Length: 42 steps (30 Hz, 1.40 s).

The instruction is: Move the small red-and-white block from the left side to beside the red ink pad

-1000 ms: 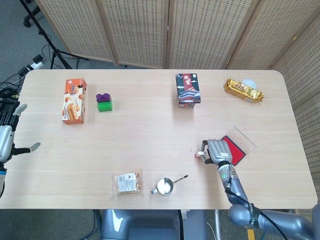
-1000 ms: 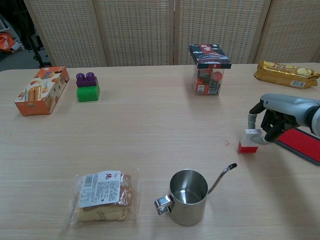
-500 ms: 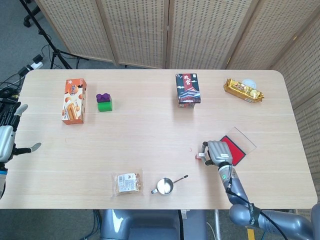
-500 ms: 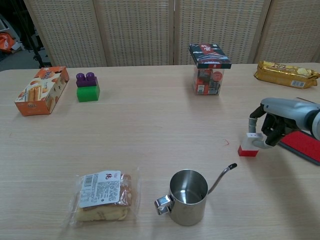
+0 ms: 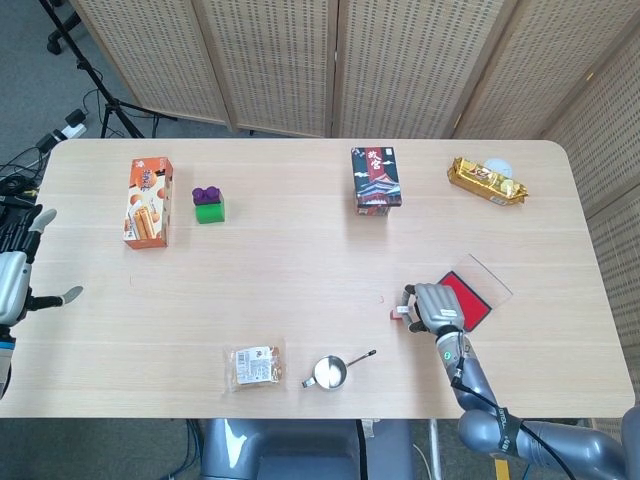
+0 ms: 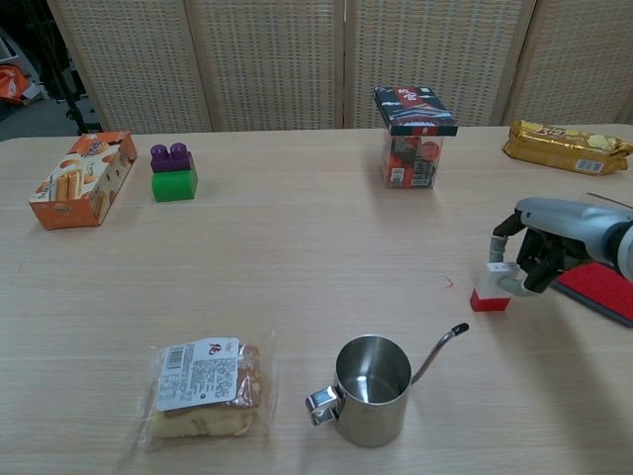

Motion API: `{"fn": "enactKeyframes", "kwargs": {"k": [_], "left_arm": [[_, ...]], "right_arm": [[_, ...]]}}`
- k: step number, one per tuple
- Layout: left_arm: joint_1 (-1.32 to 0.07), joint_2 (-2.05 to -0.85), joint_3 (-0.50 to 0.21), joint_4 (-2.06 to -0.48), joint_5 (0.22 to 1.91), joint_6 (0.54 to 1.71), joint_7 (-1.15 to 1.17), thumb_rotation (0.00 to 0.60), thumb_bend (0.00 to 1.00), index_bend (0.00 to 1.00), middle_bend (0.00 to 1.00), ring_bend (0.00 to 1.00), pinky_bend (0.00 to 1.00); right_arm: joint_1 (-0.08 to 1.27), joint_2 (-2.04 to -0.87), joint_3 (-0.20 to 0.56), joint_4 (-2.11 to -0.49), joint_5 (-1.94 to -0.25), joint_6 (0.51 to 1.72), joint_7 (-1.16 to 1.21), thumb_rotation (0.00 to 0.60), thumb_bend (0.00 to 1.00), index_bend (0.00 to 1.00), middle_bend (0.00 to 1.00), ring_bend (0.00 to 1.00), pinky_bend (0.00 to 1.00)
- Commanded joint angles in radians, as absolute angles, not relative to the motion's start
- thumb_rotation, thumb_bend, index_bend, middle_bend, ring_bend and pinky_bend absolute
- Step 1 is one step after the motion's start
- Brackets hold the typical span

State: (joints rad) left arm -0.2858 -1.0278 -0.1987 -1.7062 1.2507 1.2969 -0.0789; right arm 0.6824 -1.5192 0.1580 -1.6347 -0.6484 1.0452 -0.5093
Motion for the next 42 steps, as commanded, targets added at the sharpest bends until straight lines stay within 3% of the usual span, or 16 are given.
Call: {"fn": "enactKeyframes", "kwargs": {"k": [1,23,42], "left_arm": [[-0.285,-1.028,-0.199,-1.706,1.251,1.297,-0.079,0.6,0.06,0.0,0.0,0.0,0.0],[-0.284,-1.025,-0.198,-1.706,1.254,1.298,-0.085,0.6,0.06,0.0,0.0,0.0,0.0],[-0.284,-1.022,-0.198,-1.706,1.256,1.296,-0.091,0.6,0.06,0.0,0.0,0.0,0.0]], "right_arm": [[0.683,-1.52,0.157,-1.635,-0.648,1.045,-0.509,0.6,0.71,0.47,0.88,0.92,1.0],[0.691,-1.513,0.146,-1.651,-0.64,1.039,-0.518,0.6,0.67,0.35,0.87,0.92,1.0],[0.692,-1.496,0.134,-1.695,-0.638,1.055,-0.533,0.6,0.65,0.33,0.87,0.92,1.0]]}}
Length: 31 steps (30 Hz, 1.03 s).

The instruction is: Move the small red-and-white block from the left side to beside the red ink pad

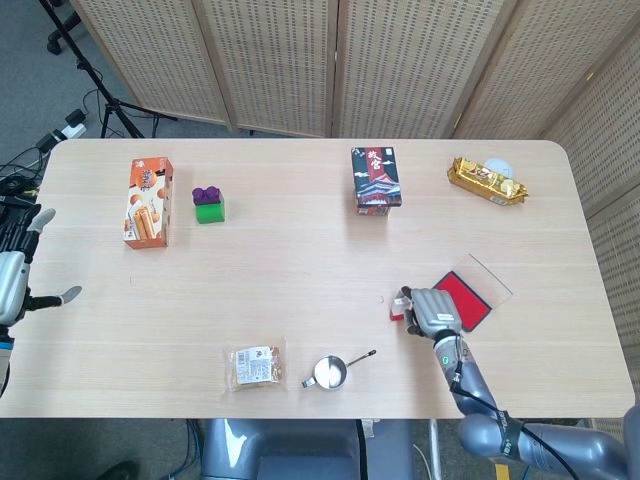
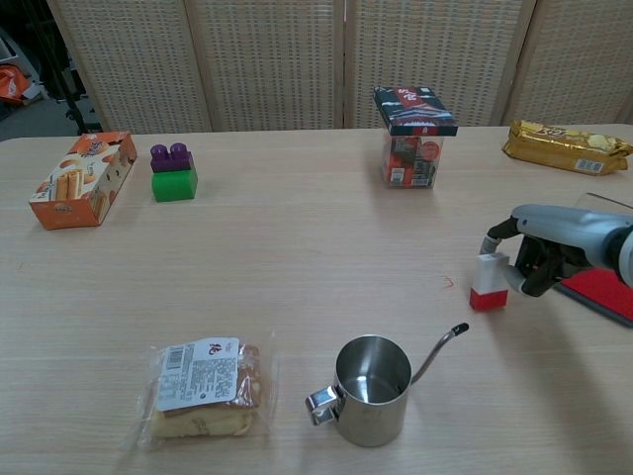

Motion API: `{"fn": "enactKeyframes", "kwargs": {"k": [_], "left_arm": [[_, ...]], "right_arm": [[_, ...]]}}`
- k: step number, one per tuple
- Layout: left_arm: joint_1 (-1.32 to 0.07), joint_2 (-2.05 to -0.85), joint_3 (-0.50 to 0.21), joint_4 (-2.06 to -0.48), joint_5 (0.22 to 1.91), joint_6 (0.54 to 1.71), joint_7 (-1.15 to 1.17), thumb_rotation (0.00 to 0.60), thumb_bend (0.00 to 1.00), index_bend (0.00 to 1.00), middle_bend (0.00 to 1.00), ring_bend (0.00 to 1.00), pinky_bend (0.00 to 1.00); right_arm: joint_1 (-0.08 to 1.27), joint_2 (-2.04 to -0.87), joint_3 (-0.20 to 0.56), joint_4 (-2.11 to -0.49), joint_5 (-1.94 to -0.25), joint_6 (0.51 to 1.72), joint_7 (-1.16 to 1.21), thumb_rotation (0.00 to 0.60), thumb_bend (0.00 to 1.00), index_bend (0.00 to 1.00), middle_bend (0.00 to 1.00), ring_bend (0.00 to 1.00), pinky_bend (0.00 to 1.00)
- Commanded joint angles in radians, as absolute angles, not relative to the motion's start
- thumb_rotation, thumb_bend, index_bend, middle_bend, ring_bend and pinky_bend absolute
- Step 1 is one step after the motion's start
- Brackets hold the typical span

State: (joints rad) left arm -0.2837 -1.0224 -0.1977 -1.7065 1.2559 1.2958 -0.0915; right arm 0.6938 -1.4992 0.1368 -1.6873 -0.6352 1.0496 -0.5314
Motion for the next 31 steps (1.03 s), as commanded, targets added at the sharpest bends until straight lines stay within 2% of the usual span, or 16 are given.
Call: {"fn": "enactKeyframes", "kwargs": {"k": [1,13,20,22,24,26,28,29,31], "left_arm": [[-0.284,-1.022,-0.198,-1.707,1.256,1.296,-0.091,0.6,0.06,0.0,0.0,0.0,0.0],[-0.277,-1.016,-0.197,-1.712,1.265,1.304,-0.107,0.6,0.05,0.0,0.0,0.0,0.0],[-0.265,-1.009,-0.187,-1.715,1.292,1.323,-0.119,0.6,0.06,0.0,0.0,0.0,0.0],[-0.258,-1.01,-0.179,-1.713,1.305,1.334,-0.114,0.6,0.06,0.0,0.0,0.0,0.0],[-0.248,-1.015,-0.165,-1.707,1.322,1.347,-0.102,0.6,0.06,0.0,0.0,0.0,0.0],[-0.238,-1.02,-0.153,-1.703,1.335,1.357,-0.097,0.6,0.06,0.0,0.0,0.0,0.0],[-0.228,-1.027,-0.142,-1.696,1.353,1.374,-0.097,0.6,0.06,0.0,0.0,0.0,0.0],[-0.222,-1.03,-0.137,-1.692,1.362,1.382,-0.097,0.6,0.06,0.0,0.0,0.0,0.0],[-0.213,-1.037,-0.127,-1.682,1.376,1.395,-0.097,0.6,0.06,0.0,0.0,0.0,0.0]], "right_arm": [[0.691,-1.494,0.132,-1.7,-0.641,1.058,-0.534,0.6,0.65,0.33,0.87,0.92,1.0],[0.682,-1.443,0.15,-1.793,-0.67,1.114,-0.532,0.6,0.66,0.33,0.87,0.92,1.0],[0.629,-1.288,0.181,-1.994,-0.804,1.229,-0.492,0.6,0.65,0.33,0.86,0.92,1.0],[0.592,-1.235,0.171,-2.028,-0.892,1.275,-0.464,0.6,0.58,0.33,0.81,0.89,1.0],[0.537,-1.187,0.137,-2.022,-1.028,1.353,-0.442,0.6,0.43,0.3,0.71,0.78,0.98],[0.486,-1.163,0.095,-1.992,-1.142,1.411,-0.411,0.6,0.22,0.26,0.52,0.53,0.84],[0.431,-1.15,0.052,-1.933,-1.252,1.47,-0.362,0.6,0.03,0.21,0.23,0.16,0.51],[0.408,-1.148,0.034,-1.901,-1.294,1.495,-0.341,0.6,0.0,0.18,0.12,0.05,0.36],[0.371,-1.149,0.007,-1.848,-1.347,1.531,-0.309,0.6,0.0,0.12,0.02,0.0,0.2]]}}
